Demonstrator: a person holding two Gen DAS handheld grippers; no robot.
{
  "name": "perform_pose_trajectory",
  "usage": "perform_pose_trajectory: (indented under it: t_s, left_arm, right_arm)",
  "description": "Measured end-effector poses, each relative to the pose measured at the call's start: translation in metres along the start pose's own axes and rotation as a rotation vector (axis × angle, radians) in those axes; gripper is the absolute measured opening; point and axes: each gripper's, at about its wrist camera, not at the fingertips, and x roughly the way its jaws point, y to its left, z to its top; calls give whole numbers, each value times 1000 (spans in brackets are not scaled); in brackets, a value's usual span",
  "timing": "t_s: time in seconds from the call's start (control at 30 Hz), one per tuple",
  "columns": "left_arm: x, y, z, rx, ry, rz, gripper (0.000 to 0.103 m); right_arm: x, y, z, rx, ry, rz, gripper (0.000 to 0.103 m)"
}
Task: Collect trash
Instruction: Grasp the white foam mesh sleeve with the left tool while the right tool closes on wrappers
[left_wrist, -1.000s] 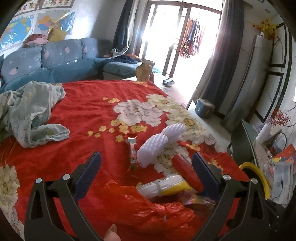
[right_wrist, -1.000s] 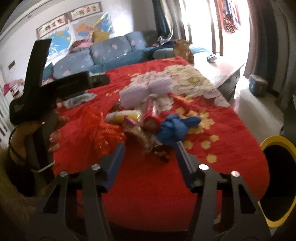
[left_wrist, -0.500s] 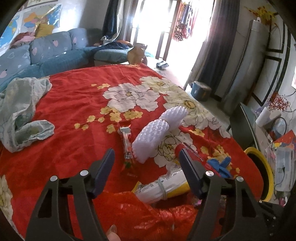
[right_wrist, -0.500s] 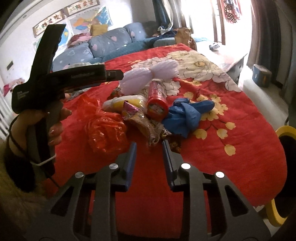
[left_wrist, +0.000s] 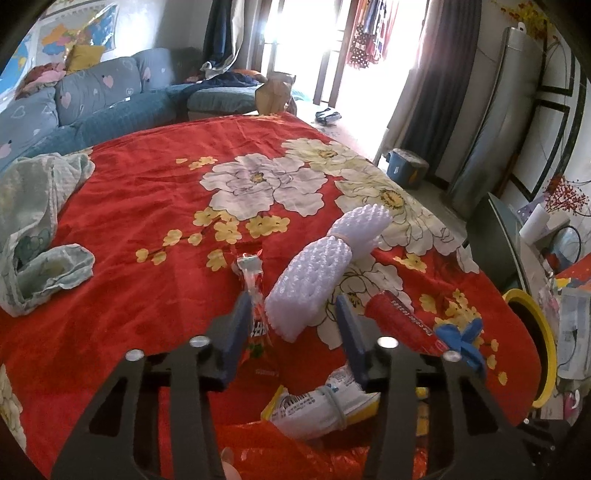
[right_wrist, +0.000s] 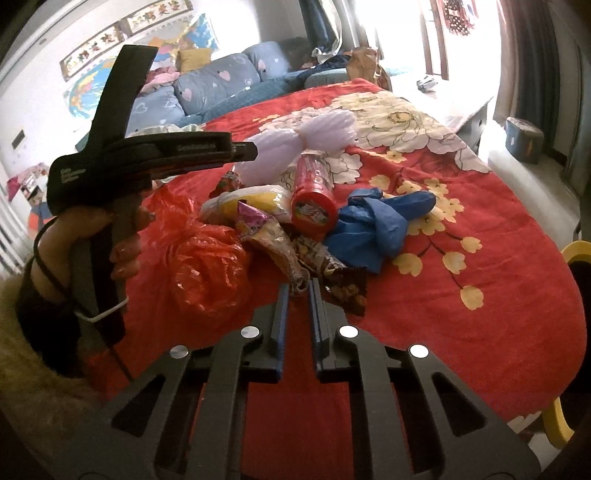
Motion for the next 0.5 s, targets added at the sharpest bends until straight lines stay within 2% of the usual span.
perform_pose_trajectory:
  t_s: [0.07, 0.17, 0.5]
  left_arm:
    - [1, 0, 0, -1, 5, -10, 28]
    - [2, 1, 0, -10, 11, -29, 22]
    - [-24, 6, -1, -47, -70, -63, 16]
  right_arm:
    - [0, 0, 0, -1, 0, 1, 6]
    - [-1, 0, 0, -5, -4, 1, 5]
    - [-12, 0, 4, -14, -39, -9, 3]
